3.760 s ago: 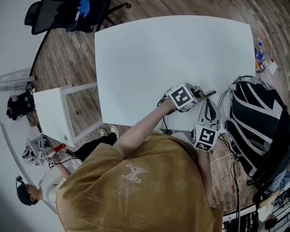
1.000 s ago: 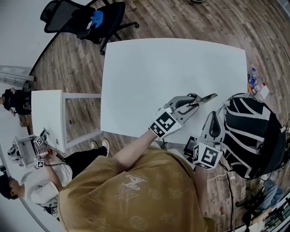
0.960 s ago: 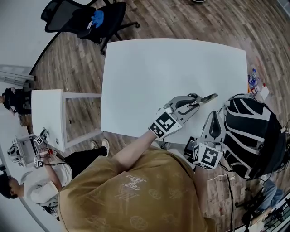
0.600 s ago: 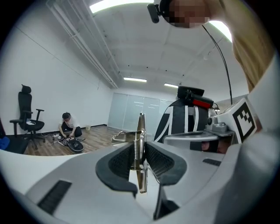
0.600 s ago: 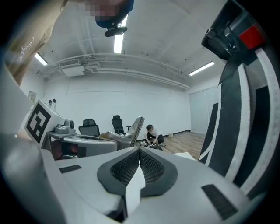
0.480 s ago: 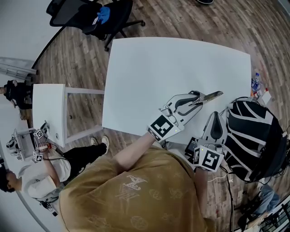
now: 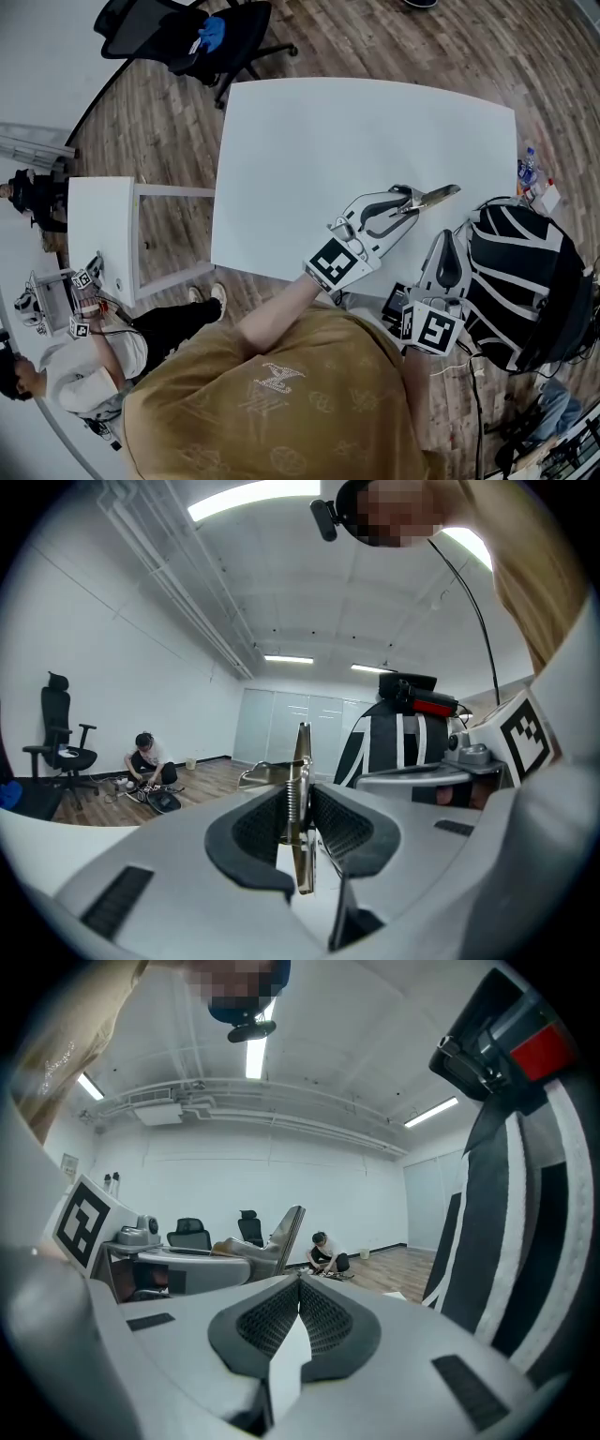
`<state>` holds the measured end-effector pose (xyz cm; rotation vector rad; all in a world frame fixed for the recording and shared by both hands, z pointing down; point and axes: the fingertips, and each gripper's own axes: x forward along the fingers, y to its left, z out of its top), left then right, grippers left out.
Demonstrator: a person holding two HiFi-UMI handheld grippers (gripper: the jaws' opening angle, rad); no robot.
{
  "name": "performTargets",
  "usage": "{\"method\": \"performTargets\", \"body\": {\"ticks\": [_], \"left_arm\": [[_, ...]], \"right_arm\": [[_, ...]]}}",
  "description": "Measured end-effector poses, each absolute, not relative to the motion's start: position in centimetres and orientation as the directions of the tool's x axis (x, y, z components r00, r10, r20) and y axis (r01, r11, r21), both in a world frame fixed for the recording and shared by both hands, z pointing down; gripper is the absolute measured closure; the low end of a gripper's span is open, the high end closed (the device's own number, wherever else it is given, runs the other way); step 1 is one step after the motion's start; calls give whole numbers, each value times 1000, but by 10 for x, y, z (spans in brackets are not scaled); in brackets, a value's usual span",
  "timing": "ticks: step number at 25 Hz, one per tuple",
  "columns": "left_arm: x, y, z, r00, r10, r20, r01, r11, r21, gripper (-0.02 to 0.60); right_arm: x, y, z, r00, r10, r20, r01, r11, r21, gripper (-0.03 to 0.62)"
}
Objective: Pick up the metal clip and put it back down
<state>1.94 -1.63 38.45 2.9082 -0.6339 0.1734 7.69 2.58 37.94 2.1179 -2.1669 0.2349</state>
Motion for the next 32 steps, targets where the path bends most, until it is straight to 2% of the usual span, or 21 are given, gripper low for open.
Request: {"method": "performTargets", "body": {"ticks": [4, 13, 32], "left_arm": [[18, -16, 380, 904, -416, 98, -427, -889, 162, 486], [18, -20, 383, 901, -424, 90, -433, -880, 197, 486], [18, -18, 370, 905, -420, 61, -425, -896, 131, 486]], "right_arm": [[77, 26, 380, -28, -983, 182, -999, 22, -35, 588], [81, 28, 383, -24, -984, 175, -999, 17, -42, 588], [86, 21, 356, 0, -994, 110, -1000, 1, 15, 588]]}}
